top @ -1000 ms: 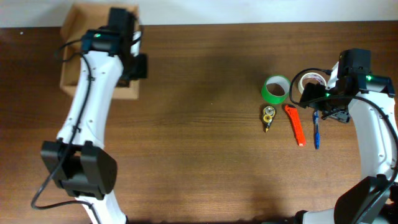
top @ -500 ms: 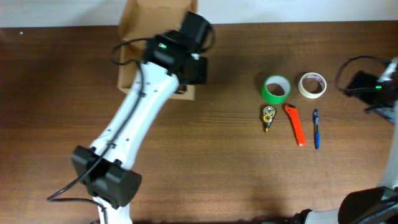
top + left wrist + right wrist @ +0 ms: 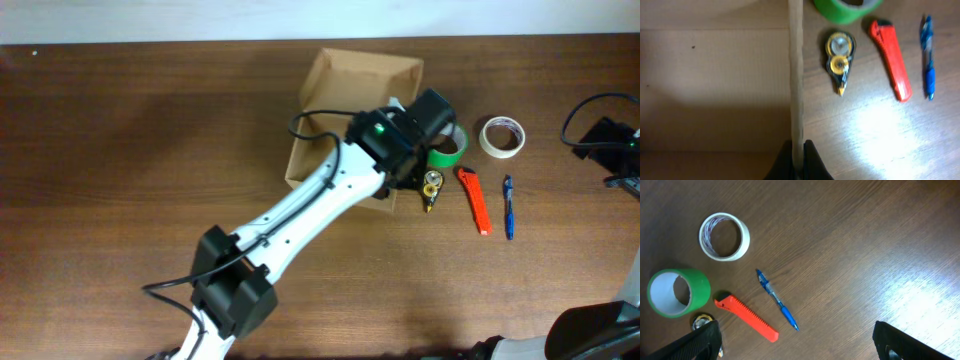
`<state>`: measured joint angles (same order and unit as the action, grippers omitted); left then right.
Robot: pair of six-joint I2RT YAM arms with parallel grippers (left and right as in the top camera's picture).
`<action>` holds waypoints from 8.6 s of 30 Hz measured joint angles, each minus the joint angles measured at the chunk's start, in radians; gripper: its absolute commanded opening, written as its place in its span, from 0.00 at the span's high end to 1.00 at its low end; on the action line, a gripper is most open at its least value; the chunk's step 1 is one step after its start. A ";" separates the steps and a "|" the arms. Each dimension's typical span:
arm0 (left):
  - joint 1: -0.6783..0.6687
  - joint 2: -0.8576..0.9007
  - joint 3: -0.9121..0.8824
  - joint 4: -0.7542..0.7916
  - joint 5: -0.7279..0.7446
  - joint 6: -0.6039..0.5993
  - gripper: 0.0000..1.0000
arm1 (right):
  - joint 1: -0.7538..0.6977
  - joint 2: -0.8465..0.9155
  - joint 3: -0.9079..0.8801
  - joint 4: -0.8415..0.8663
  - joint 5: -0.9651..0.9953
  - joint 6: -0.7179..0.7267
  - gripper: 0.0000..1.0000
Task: Pack container
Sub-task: 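Drag the box with the left gripper toward the table center, then release the box and retract the left arm to the left side, then grasp the green tape roll by its rim with the right gripper, then carry the green tape roll over the box with the right gripper, then lower the green tape into the box and open the right gripper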
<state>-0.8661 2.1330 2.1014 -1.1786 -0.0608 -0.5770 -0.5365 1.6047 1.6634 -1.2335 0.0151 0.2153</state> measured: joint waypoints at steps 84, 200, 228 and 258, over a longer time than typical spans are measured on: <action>1.042 0.192 -0.024 -0.073 -0.219 0.360 0.00 | 0.496 0.315 0.003 0.233 0.014 -0.017 0.23; 1.042 0.192 -0.067 -0.069 -0.218 0.360 0.00 | 1.047 0.540 0.483 -0.119 0.066 0.335 0.97; 1.042 0.192 -0.067 -0.070 -0.218 0.360 0.00 | 1.009 0.541 0.284 0.033 0.000 0.353 0.97; 1.042 0.192 -0.067 -0.069 -0.218 0.360 0.00 | 0.994 0.542 0.246 0.125 -0.039 0.316 0.96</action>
<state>0.1761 2.3249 2.0342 -1.2480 -0.2790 -0.2165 0.4572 2.1464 1.9091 -1.1088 -0.0242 0.5316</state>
